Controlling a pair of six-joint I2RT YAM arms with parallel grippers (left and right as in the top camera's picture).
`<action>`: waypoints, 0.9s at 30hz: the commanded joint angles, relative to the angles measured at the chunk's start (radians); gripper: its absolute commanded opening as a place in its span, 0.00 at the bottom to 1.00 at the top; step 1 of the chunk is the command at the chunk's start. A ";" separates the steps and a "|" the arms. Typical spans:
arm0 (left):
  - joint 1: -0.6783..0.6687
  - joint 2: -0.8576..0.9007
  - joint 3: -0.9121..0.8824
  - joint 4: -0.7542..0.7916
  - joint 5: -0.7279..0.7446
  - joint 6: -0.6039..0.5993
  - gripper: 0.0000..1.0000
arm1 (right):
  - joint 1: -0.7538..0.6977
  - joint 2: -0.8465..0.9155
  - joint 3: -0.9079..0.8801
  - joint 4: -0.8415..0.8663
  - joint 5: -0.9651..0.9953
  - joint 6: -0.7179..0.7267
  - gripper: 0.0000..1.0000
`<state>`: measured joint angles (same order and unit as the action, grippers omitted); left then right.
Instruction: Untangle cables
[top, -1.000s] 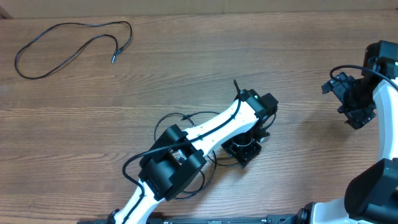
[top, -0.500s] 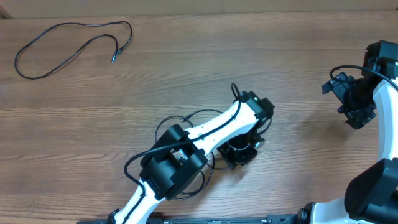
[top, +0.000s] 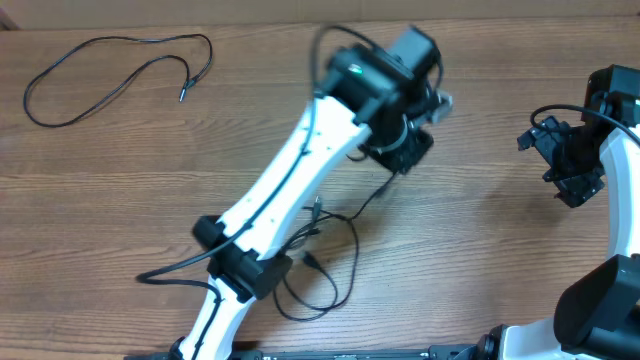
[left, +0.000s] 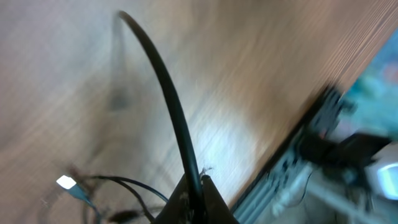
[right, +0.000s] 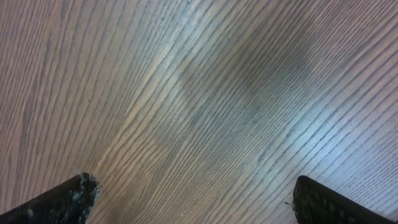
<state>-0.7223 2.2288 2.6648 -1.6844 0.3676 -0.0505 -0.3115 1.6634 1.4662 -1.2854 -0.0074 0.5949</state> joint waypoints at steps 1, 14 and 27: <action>0.070 -0.094 0.206 0.015 0.035 -0.089 0.04 | 0.002 0.003 0.027 0.002 0.006 0.003 1.00; 0.390 -0.263 0.461 0.476 0.285 -0.425 0.04 | 0.002 0.003 0.027 0.002 0.006 0.003 1.00; 0.506 -0.233 0.436 0.652 0.090 -0.482 0.04 | 0.002 0.003 0.027 0.002 0.006 0.003 1.00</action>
<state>-0.2352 1.9614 3.1168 -1.0447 0.5449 -0.5068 -0.3119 1.6634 1.4662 -1.2854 -0.0078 0.5953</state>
